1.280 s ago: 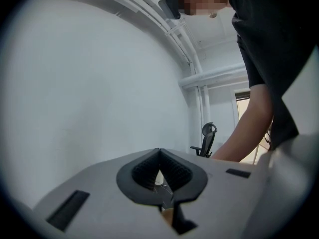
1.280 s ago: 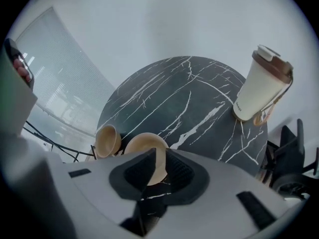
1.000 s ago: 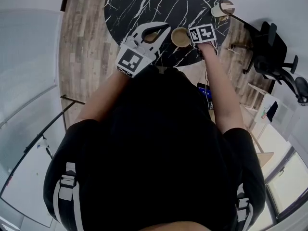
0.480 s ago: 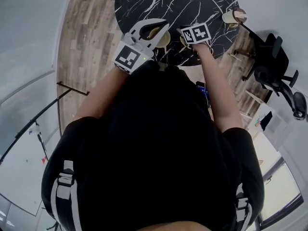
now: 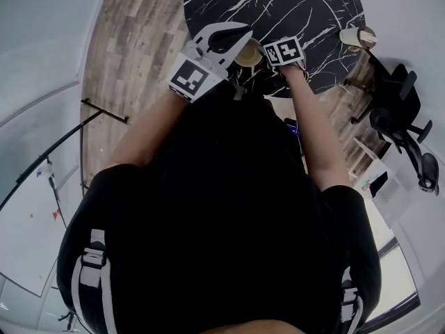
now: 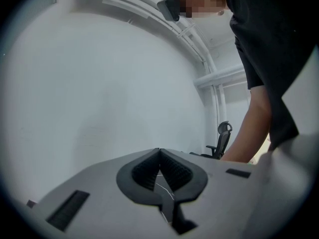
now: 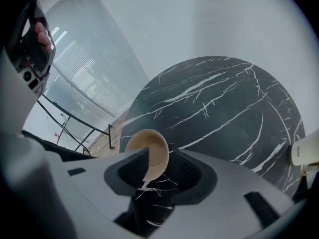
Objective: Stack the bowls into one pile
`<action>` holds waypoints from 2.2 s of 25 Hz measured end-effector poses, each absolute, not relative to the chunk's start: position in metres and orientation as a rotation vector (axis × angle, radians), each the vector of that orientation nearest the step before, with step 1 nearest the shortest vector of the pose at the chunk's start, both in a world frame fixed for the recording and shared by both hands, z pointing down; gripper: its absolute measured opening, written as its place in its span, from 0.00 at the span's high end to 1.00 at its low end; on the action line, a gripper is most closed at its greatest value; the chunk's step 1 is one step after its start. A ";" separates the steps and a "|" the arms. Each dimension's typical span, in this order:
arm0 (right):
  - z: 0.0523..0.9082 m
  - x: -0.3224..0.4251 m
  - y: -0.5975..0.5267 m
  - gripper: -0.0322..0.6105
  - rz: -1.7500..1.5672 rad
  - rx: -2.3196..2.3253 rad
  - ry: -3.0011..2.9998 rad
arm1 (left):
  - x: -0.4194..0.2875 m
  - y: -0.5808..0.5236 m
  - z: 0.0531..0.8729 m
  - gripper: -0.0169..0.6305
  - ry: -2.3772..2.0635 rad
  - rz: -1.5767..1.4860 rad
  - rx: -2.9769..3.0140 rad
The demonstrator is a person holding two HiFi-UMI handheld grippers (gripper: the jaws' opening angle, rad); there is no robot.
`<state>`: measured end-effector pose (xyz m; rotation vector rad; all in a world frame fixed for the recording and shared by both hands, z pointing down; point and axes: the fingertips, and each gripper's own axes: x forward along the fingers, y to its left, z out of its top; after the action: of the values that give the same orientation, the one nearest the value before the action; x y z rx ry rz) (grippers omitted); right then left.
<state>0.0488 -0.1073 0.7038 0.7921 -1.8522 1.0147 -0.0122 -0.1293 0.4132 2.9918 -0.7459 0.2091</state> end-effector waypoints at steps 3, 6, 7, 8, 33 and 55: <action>0.716 0.046 -0.107 0.71 1.014 0.793 -1.820 | -0.019 -0.134 0.418 0.97 -0.743 0.220 2.983; 0.727 0.043 -0.107 0.70 0.983 0.781 -1.790 | -0.024 -0.138 0.422 0.97 -0.734 0.234 2.980; 0.730 0.042 -0.107 0.70 0.976 0.777 -1.782 | -0.025 -0.140 0.424 0.97 -0.732 0.239 2.979; 0.734 0.040 -0.107 0.70 0.980 0.774 -1.776 | -0.026 -0.142 0.425 0.97 -0.731 0.242 2.978; 0.756 0.043 -0.095 0.93 1.080 0.758 -1.682 | -0.029 -0.155 0.436 0.97 -0.730 0.268 2.957; 0.698 0.134 -0.101 0.93 1.261 0.937 -1.709 | 0.058 -0.131 0.414 0.97 -0.496 0.212 3.057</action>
<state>0.1336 -0.1014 0.6978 0.9369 -1.7088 1.2609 0.0579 -0.1308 0.4144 3.0567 -0.4964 0.2124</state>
